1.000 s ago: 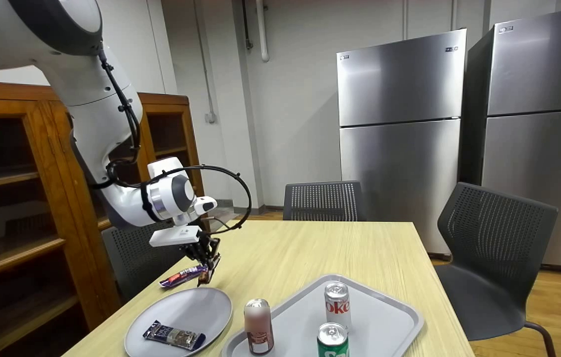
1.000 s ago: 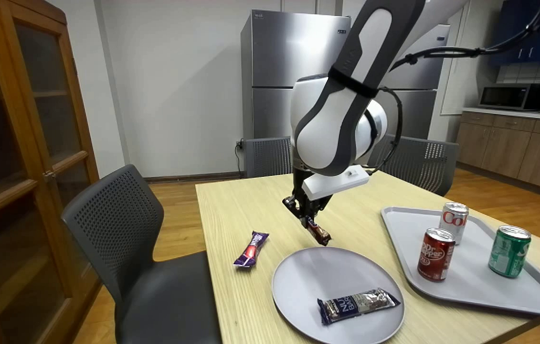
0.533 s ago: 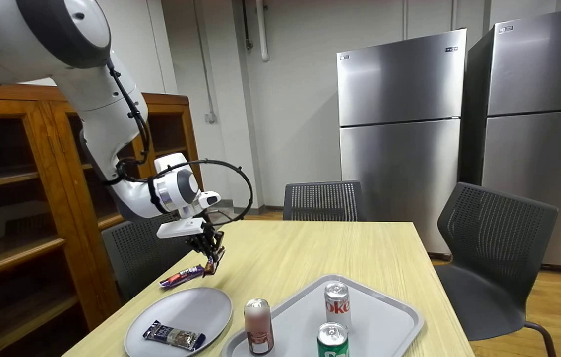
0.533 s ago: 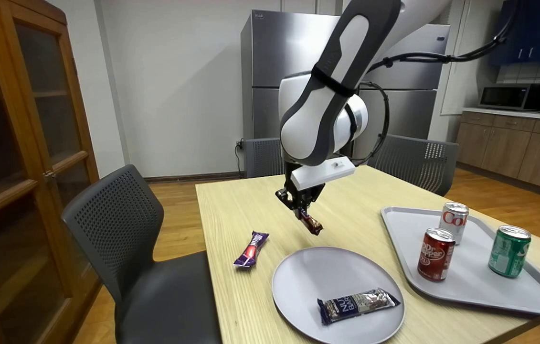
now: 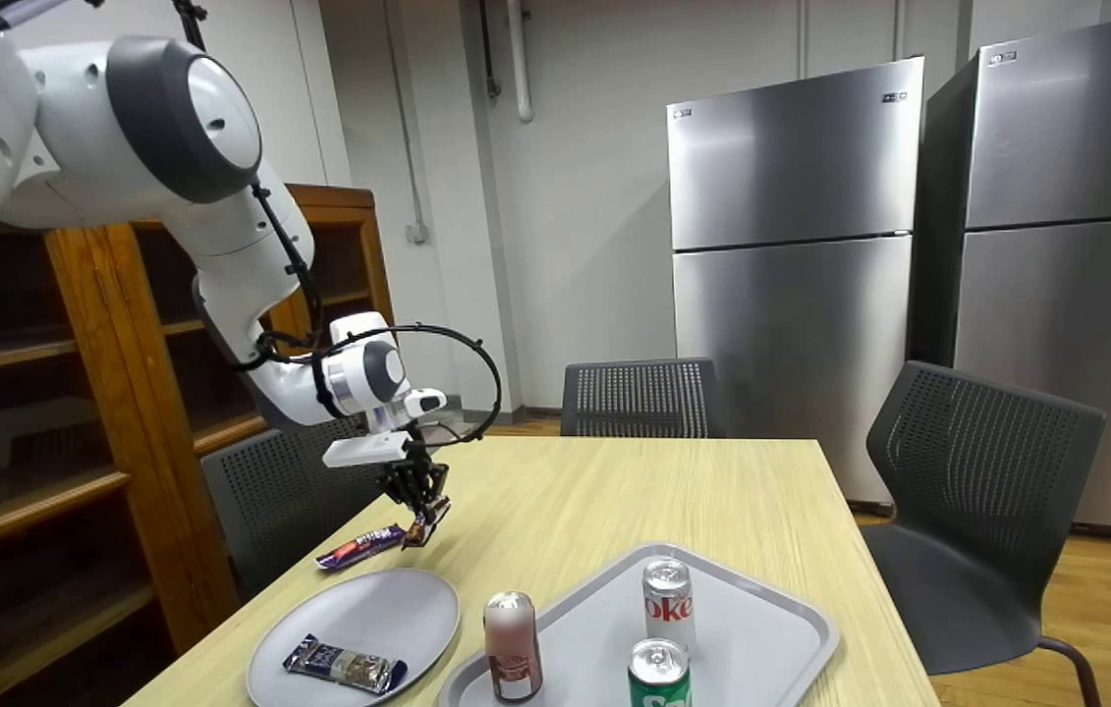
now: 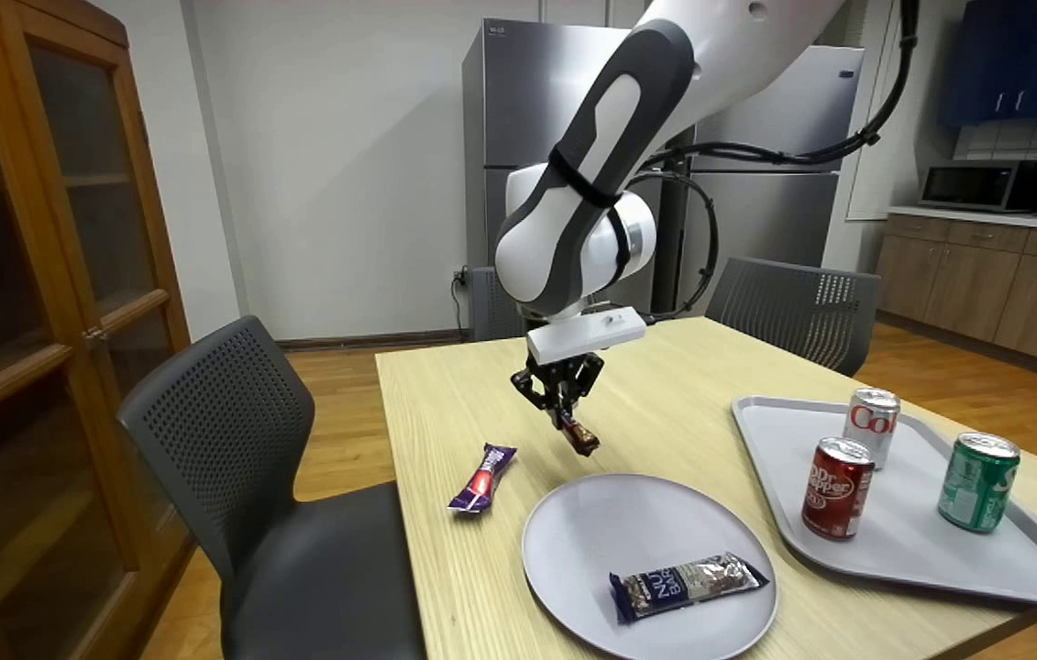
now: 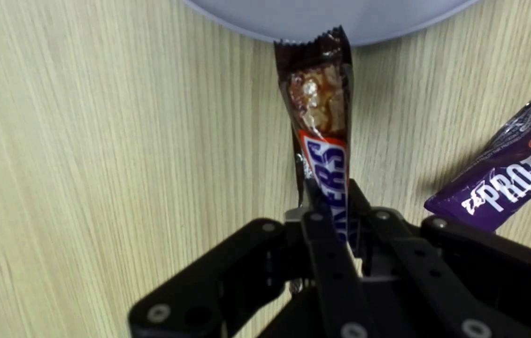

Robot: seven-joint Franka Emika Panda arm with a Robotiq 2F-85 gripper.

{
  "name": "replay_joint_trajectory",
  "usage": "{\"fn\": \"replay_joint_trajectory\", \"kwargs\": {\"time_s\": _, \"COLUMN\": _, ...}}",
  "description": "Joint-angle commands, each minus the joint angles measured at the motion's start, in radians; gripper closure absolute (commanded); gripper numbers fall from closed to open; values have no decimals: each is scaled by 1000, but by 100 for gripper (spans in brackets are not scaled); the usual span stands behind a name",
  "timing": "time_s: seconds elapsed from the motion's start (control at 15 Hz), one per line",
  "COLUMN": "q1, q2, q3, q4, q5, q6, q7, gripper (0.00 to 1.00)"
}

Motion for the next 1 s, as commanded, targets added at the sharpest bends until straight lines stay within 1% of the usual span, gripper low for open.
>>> {"fn": "replay_joint_trajectory", "kwargs": {"time_s": 0.0, "q1": -32, "q2": 85, "q3": 41, "q4": 156, "q5": 37, "q6": -112, "q7": -2, "gripper": 97}}
{"fn": "replay_joint_trajectory", "kwargs": {"time_s": 0.53, "q1": -39, "q2": 199, "q3": 49, "q4": 333, "q5": 66, "q6": -232, "q7": 2, "gripper": 97}}
{"fn": "replay_joint_trajectory", "kwargs": {"time_s": 0.87, "q1": -37, "q2": 236, "q3": 50, "q4": 399, "q5": 64, "q6": -272, "q7": -5, "gripper": 97}}
{"fn": "replay_joint_trajectory", "kwargs": {"time_s": 0.93, "q1": -34, "q2": 238, "q3": 49, "q4": 404, "q5": 62, "q6": -275, "q7": -2, "gripper": 62}}
